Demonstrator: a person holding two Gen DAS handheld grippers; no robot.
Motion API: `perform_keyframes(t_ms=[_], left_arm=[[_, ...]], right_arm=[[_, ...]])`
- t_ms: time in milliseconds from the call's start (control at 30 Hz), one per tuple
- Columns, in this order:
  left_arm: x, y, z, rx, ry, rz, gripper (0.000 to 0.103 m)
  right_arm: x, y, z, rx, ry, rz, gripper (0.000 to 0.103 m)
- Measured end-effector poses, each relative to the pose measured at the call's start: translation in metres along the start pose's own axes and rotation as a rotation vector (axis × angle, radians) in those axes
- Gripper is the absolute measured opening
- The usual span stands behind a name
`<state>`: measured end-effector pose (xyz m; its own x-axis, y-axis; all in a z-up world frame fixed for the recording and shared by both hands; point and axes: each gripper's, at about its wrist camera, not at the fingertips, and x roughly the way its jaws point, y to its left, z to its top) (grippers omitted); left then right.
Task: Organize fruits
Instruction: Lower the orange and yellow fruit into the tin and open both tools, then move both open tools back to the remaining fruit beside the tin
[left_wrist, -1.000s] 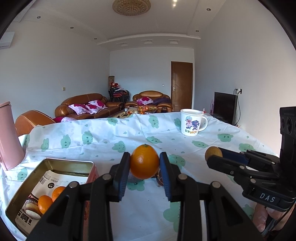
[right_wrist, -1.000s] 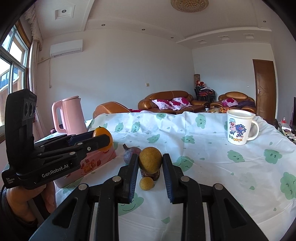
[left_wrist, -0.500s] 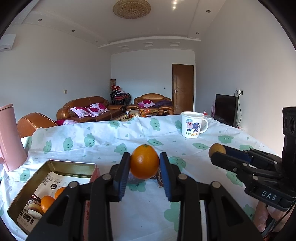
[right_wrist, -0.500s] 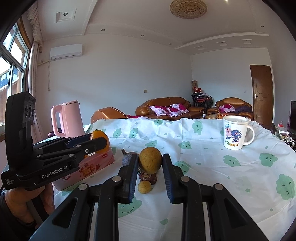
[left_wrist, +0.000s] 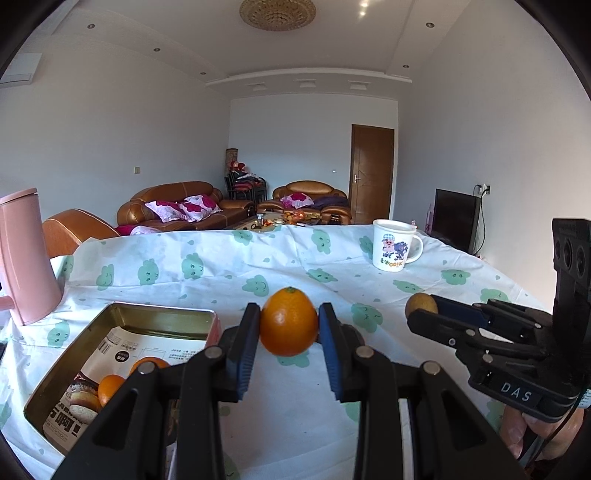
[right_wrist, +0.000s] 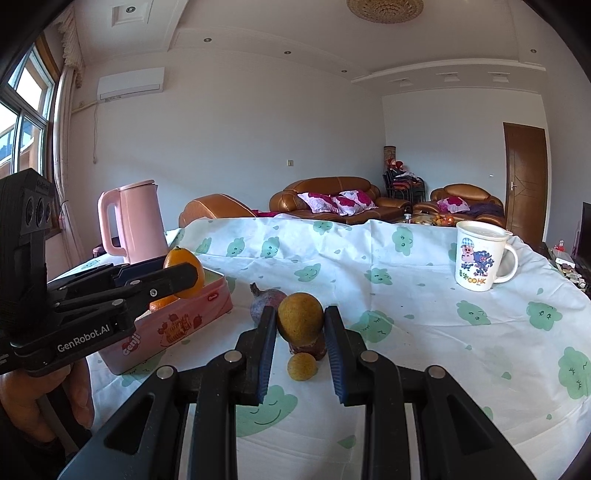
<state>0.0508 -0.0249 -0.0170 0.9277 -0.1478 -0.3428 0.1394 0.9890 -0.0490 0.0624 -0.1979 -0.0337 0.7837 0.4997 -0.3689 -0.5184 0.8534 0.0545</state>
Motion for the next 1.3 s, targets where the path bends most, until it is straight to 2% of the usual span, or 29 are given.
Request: perform_keyframes(t_ms=[433, 667, 967, 1133, 1200, 1233, 1267, 1300], left_arm=[[-0.037, 0.088, -0.004, -0.106, 0.02, 0.137, 0.034], [-0.047, 0.133, -0.015, -0.167, 0.065, 0.2, 0.034], [-0.048, 0.158, -0.029, -0.207, 0.123, 0.223, 0.034], [-0.045, 0.165, -0.035, -0.224, 0.143, 0.235, 0.034], [-0.046, 0.166, -0.035, -0.231, 0.137, 0.247, 0.046], [-0.048, 0.165, -0.034, -0.23, 0.128, 0.247, 0.055], [-0.05, 0.164, -0.033, -0.229, 0.118, 0.252, 0.063], [-0.052, 0.162, -0.032, -0.227, 0.107, 0.256, 0.066]], right_arm=[[0.03, 0.09, 0.028, -0.13, 0.046, 0.174, 0.028], [0.049, 0.141, 0.029, -0.215, 0.077, 0.254, 0.028], [0.082, 0.193, 0.016, -0.297, 0.172, 0.313, 0.029], [0.104, 0.2, 0.01, -0.302, 0.266, 0.316, 0.029], [0.107, 0.197, 0.009, -0.288, 0.286, 0.315, 0.03], [0.106, 0.195, 0.009, -0.281, 0.284, 0.311, 0.032], [0.104, 0.191, 0.009, -0.274, 0.276, 0.303, 0.04], [0.101, 0.187, 0.01, -0.269, 0.266, 0.293, 0.047]])
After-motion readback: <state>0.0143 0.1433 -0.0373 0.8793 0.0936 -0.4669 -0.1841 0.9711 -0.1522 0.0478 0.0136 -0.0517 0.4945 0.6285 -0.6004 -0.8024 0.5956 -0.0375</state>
